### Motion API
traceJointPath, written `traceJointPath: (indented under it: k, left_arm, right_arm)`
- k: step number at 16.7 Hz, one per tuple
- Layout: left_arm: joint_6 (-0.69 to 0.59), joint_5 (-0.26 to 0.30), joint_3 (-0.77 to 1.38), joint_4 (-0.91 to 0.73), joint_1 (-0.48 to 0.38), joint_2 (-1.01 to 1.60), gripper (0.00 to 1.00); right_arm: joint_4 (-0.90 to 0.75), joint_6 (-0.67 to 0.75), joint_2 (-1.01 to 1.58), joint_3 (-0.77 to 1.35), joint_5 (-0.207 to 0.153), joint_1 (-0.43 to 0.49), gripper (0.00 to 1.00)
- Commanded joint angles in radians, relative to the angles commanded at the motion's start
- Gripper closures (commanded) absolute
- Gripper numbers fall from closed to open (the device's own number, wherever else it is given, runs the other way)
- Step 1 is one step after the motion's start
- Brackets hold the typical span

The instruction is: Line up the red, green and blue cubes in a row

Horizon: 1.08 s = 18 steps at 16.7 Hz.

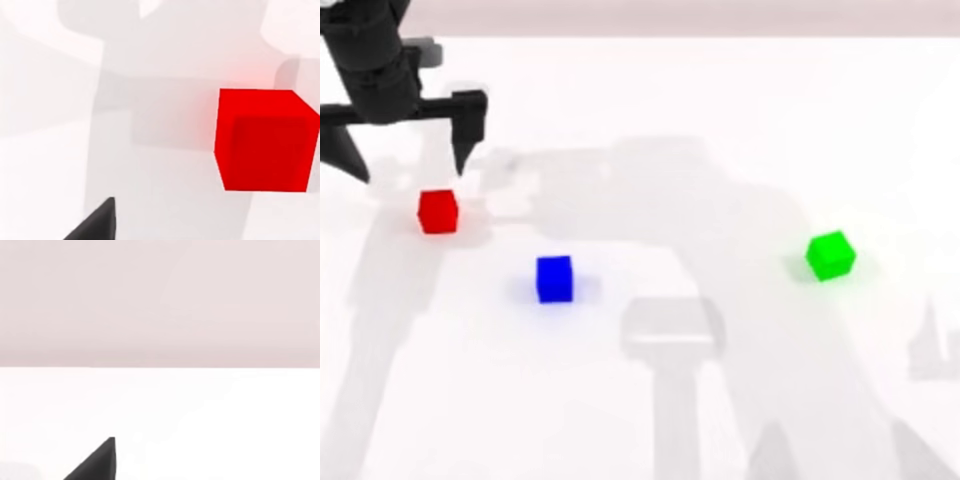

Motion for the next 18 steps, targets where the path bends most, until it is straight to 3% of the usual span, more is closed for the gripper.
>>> traceJointPath:
  k: [3,9,14,18]
  left_arm:
    - [0.003,0.000,-0.035,0.040,-0.003,0.010,0.00]
    - [0.002,0.001,-0.198,0.275,-0.004,0.073,0.00]
    - [0.002,0.001,-0.219,0.301,-0.004,0.084,0.00]
    - [0.002,0.001,-0.219,0.301,-0.004,0.084,0.30]
  right_arm:
    - [0.000,0.000,0.000,0.000,0.000,0.000,0.00]
    - [0.000,0.000,0.000,0.000,0.000,0.000,0.00]
    - [0.000,0.000,0.000,0.000,0.000,0.000,0.00]
    - [0.000,0.000,0.000,0.000,0.000,0.000,0.00]
